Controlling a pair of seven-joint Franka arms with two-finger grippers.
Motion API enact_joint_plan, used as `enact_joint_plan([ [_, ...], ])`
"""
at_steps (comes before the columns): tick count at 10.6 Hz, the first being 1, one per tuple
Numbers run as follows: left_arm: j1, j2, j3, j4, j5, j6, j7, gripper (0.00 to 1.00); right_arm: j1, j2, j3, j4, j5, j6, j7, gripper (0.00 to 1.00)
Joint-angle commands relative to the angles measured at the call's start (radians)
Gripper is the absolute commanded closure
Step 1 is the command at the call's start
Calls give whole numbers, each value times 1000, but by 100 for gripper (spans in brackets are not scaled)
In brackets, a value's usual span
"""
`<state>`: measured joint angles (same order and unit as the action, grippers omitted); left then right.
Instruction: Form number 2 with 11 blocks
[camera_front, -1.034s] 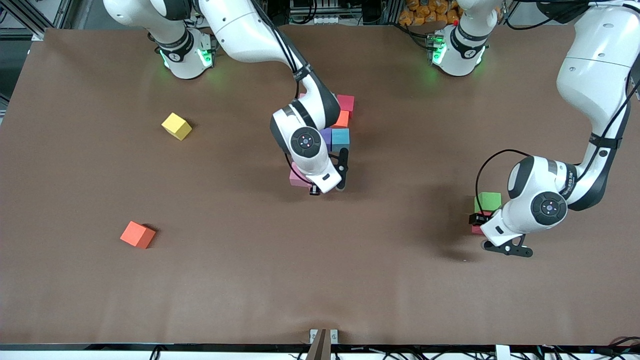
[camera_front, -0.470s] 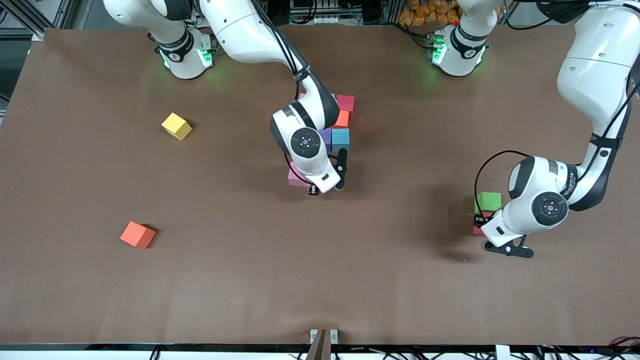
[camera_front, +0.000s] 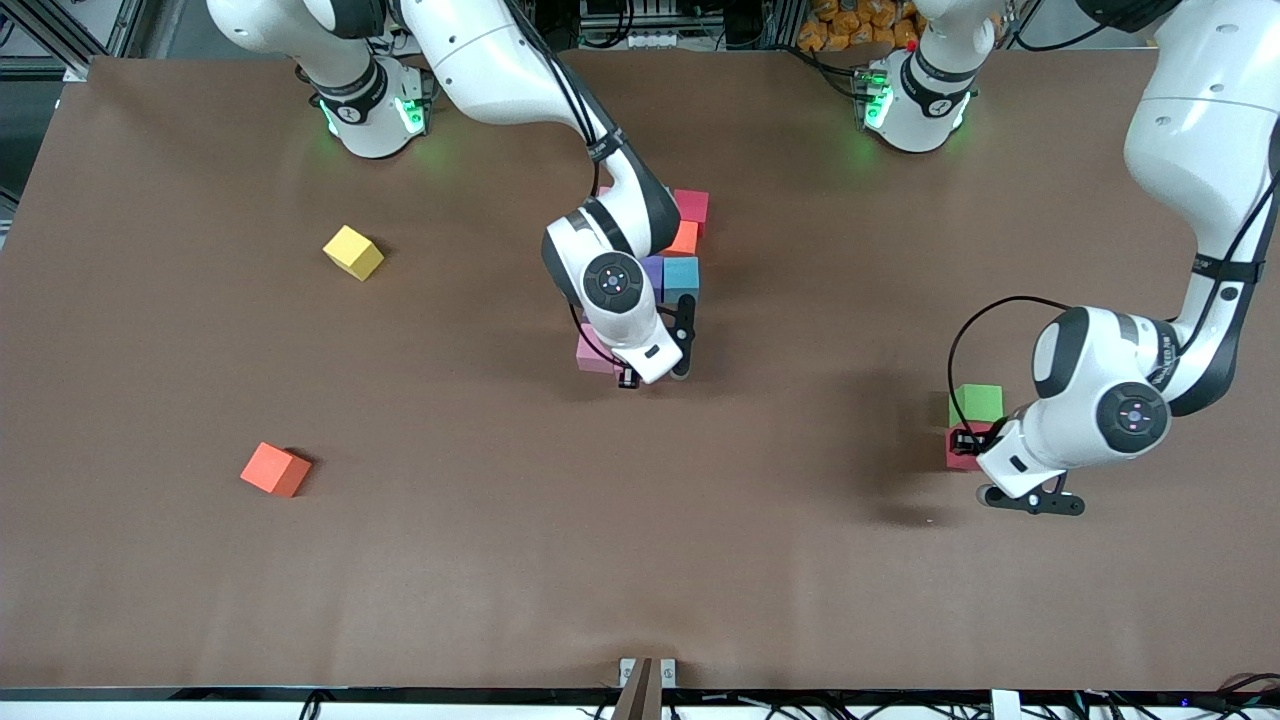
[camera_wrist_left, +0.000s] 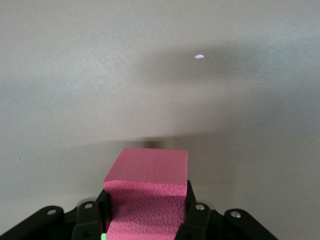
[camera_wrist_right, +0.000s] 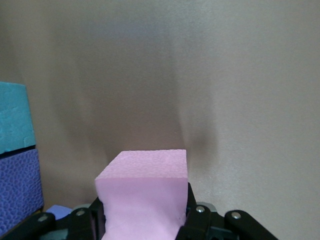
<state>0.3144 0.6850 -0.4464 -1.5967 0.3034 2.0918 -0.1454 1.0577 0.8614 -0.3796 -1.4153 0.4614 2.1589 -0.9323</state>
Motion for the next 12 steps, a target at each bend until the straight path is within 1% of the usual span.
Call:
enact_joint_plan([
  [1,9,-31,-5,10,-146,-96,-3,86,28,-18,10,-76,-12,10,23,100],
  [2,11,-39,-3,17,-223,-131,-11,86,33,-19,10,-83,-12,10,23,100],
  [3,9,-50,0,20,-266,-151,-35,86,38,-19,7,-85,-12,12,23,100],
  [4,9,-50,-2,21,-270,-156,-84,86,38,-19,7,-85,-12,12,27,100],
  [5,8,-50,-5,26,-274,-156,-123,86,38,-19,7,-85,-12,13,47,90],
  [6,2,-50,-5,35,-303,-157,-152,86,38,-19,7,-83,-12,15,71,74],
  [7,2,-48,-5,37,-343,-159,-190,86,35,-19,7,-80,-12,18,73,46],
  [8,0,-47,-5,37,-377,-159,-247,86,33,-19,7,-79,-12,19,66,0],
  [10,-27,-41,-5,49,-391,-157,-418,86,31,-19,7,-76,-10,16,73,0],
  [12,-84,-48,-6,50,-385,-157,-608,86,31,-27,5,-76,-10,10,75,0],
])
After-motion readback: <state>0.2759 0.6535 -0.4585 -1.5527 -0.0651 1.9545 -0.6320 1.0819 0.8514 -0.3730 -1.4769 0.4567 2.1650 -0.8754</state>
